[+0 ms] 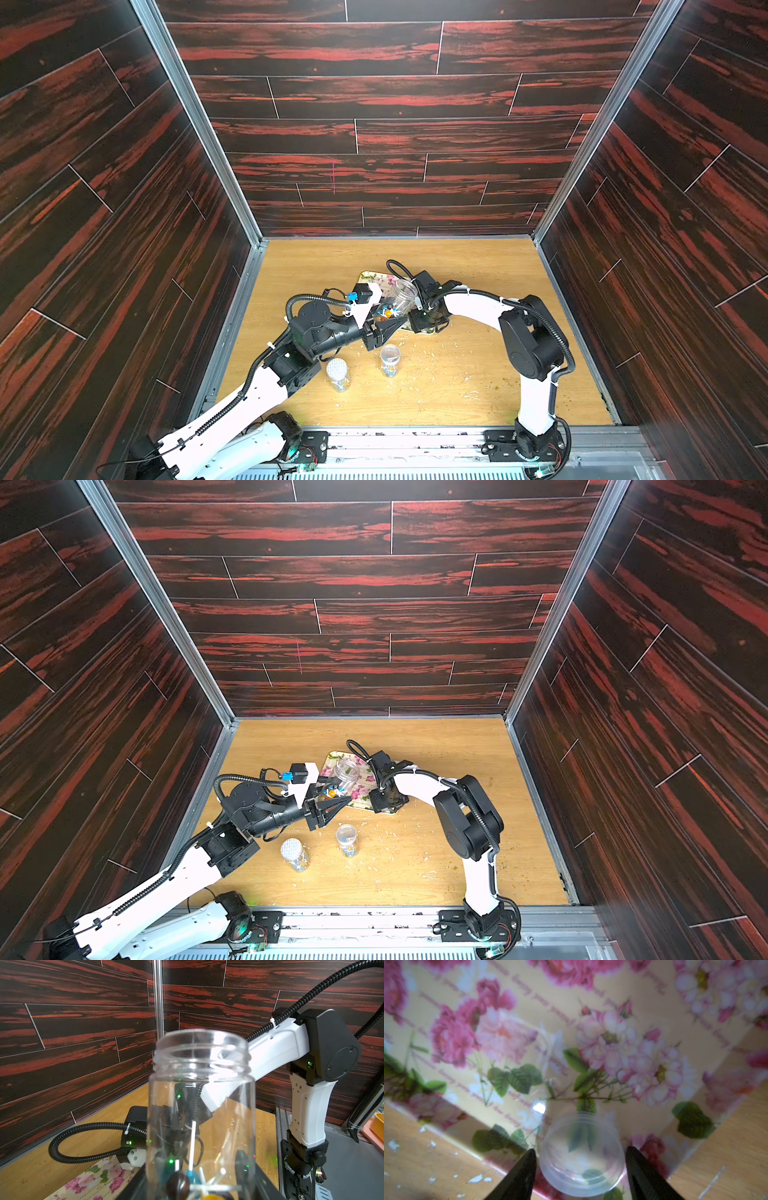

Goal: Pour the candies out of the jar
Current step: Pick up the lid from the tray, then place the lid at the center of the board.

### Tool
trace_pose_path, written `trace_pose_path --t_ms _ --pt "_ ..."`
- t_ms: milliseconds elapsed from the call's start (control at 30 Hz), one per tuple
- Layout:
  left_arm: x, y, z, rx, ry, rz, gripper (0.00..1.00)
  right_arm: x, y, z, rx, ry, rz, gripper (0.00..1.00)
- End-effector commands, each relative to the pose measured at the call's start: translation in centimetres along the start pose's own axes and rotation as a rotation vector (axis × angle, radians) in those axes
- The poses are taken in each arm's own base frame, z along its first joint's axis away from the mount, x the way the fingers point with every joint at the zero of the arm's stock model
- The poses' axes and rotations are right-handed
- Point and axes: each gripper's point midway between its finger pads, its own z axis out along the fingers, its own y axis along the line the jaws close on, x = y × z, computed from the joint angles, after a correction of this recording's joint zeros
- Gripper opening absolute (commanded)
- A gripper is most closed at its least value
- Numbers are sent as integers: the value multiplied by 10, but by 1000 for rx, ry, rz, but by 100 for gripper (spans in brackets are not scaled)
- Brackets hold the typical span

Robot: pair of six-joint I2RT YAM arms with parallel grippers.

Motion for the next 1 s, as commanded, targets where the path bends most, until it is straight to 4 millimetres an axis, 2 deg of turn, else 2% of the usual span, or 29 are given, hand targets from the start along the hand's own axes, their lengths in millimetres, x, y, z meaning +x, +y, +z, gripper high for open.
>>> trace_pose_path --t_ms 0,200,433,533,633,700,867,967 --pt "-10 -2 -6 -5 -37 17 43 8 -3 12 36 47 -7 67" --pt "-8 -2 -7 -7 -34 15 43 4 0 7 19 28 -3 53" --pt "-6 -1 -5 -8 -27 14 43 -16 2 -41 -9 -81 3 50" --pt "-6 0 -5 -9 -26 15 43 -14 -5 -61 -13 -110 20 50" --pt "-6 0 -4 -8 -26 14 43 -1 -20 -74 2 -121 48 50" --pt "-5 0 -3 -7 -22 15 43 14 -32 -74 22 -108 68 50" --pt "-3 0 -1 -3 -13 16 43 60 -56 -49 59 -38 131 50" --pt "-4 1 0 -1 -11 15 43 80 -62 -30 70 3 153 52"
